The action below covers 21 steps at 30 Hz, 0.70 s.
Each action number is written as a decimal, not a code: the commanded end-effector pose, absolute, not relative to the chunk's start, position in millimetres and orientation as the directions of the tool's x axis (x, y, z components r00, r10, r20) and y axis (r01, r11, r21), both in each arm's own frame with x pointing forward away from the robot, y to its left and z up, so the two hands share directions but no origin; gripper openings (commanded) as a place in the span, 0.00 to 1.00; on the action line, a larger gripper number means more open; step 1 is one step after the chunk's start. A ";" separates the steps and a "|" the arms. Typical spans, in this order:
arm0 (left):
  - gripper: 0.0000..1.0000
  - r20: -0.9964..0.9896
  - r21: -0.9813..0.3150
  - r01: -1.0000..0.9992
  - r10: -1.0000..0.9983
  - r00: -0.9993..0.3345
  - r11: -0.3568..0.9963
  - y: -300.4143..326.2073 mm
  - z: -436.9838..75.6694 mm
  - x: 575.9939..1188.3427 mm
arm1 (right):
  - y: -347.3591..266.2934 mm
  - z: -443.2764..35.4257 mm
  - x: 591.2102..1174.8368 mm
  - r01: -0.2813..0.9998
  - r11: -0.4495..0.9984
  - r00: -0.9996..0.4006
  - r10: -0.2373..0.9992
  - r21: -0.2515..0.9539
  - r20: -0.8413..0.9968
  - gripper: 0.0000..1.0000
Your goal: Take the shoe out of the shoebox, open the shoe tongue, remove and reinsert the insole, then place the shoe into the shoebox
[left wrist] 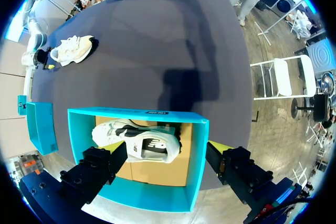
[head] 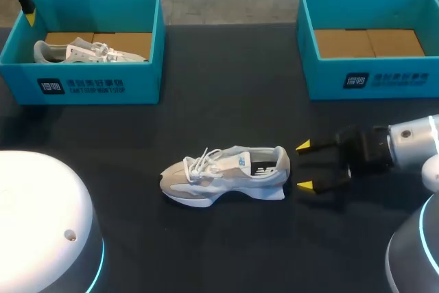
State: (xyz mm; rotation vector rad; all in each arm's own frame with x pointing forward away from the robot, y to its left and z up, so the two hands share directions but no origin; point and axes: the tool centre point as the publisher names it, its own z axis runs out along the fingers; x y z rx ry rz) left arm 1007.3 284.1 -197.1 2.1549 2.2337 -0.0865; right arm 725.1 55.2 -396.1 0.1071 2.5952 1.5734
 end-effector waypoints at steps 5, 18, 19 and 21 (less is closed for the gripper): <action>1.00 -0.061 -0.014 0.999 0.997 -0.036 0.035 284.2 -196.3 1006.6 | 75.1 -401.1 730.7 -0.001 0.454 -0.993 0.107 0.891 -0.056 1.00; 1.00 -0.061 -0.014 0.999 0.997 -0.036 0.035 284.2 -196.3 1006.6 | 89.6 -399.5 730.5 -0.003 0.435 -0.995 0.084 0.901 -0.044 1.00; 1.00 -0.061 -0.014 0.999 0.997 -0.036 0.035 284.2 -196.3 1006.6 | 90.3 -399.3 730.4 -0.003 0.434 -0.996 0.083 0.901 -0.043 1.00; 1.00 -0.061 -0.014 0.999 0.997 -0.036 0.035 284.2 -196.3 1006.6 | 91.8 -398.9 729.9 -0.003 0.434 -0.996 0.080 0.901 -0.042 1.00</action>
